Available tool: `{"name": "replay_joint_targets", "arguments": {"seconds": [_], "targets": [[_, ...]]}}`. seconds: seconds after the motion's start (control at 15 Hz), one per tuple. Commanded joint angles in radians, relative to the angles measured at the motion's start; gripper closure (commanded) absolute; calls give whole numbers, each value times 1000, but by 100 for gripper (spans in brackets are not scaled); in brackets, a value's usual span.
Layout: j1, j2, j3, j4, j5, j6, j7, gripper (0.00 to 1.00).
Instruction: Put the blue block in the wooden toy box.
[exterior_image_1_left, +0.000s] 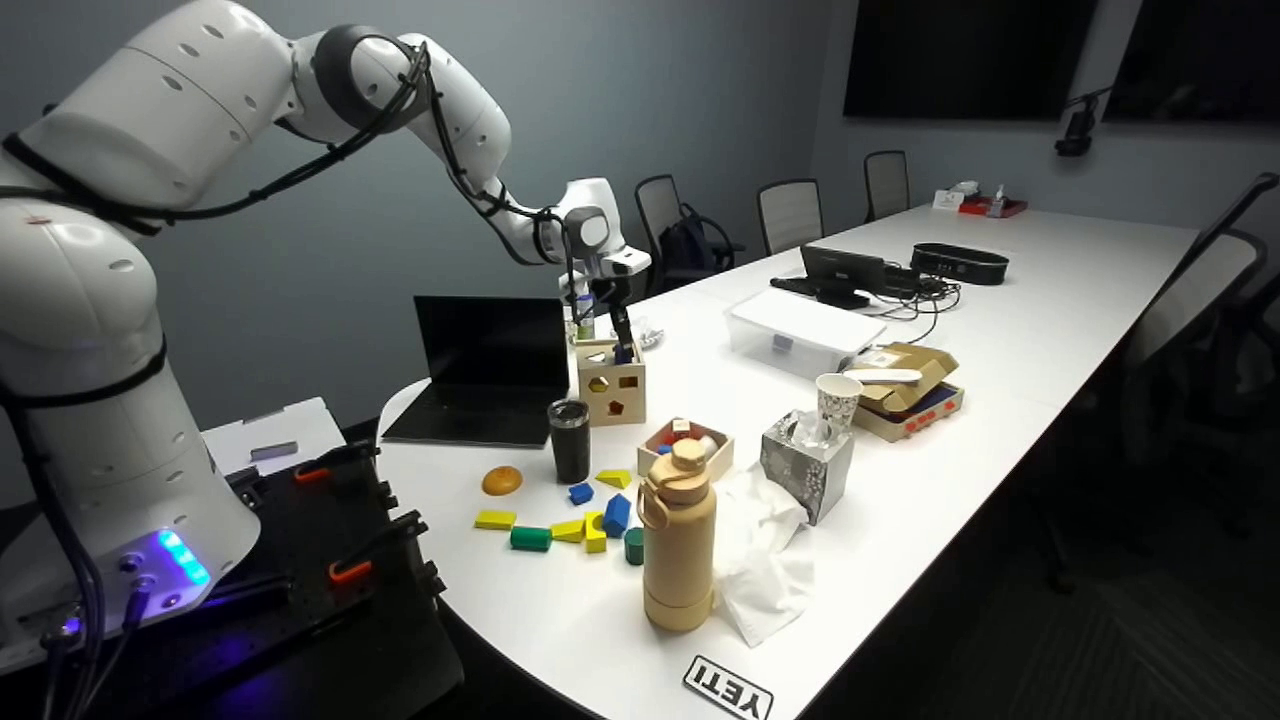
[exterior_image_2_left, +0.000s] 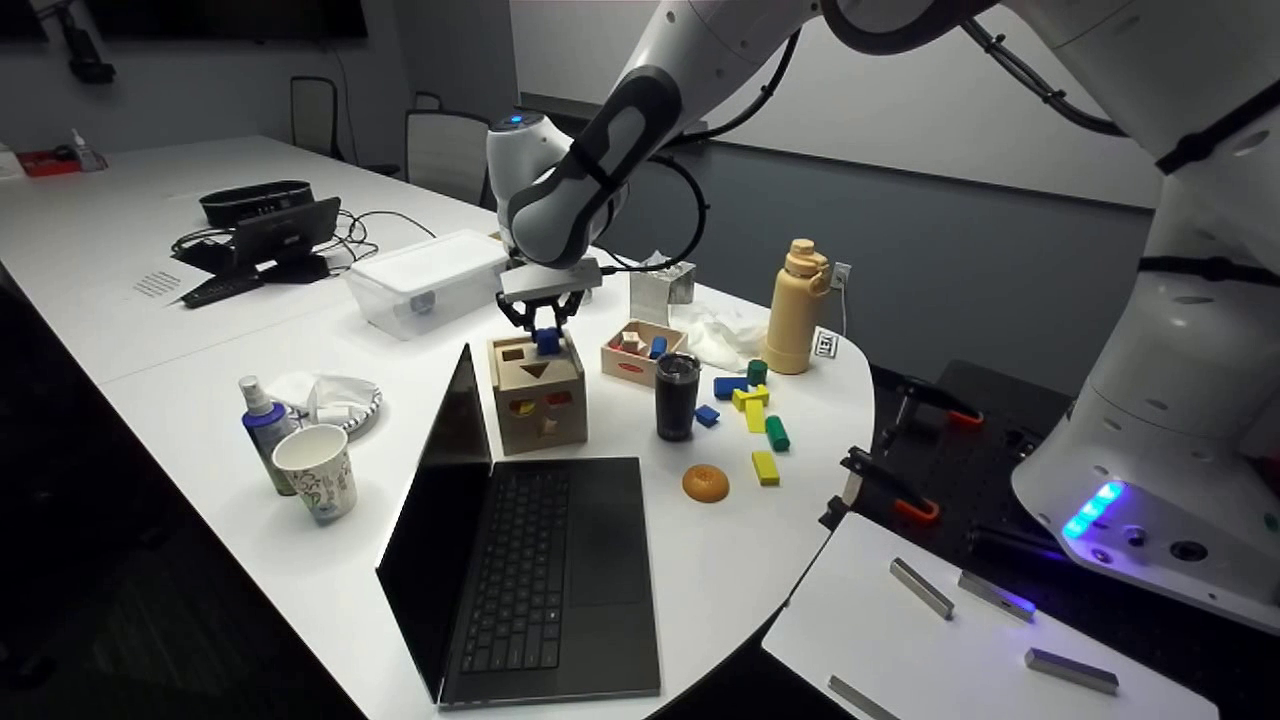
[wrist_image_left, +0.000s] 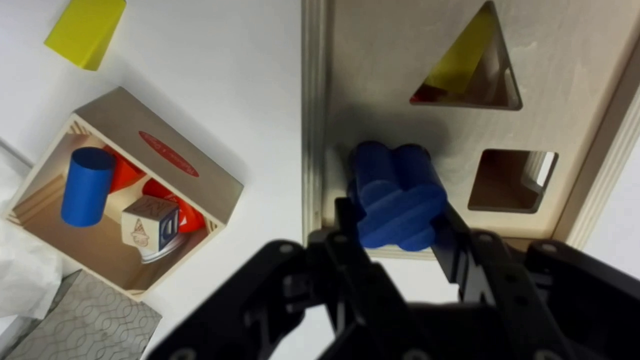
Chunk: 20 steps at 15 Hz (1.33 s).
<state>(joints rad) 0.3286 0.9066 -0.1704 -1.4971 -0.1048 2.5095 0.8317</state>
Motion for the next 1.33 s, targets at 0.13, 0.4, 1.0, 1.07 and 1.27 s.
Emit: {"name": "replay_joint_targets", "arguments": {"seconds": [0.13,0.4,1.0,1.07,1.27], "targets": [[10,22,-13,34,-10,-2,25,34],[8,11,-19,32,-10,0,29,12],[-25,-38,-25,48,19,-41,51,0],[-32,-41,-24,47,24,-48,53,0],[-42,-49,-23,42,23,-50,67,0]]}}
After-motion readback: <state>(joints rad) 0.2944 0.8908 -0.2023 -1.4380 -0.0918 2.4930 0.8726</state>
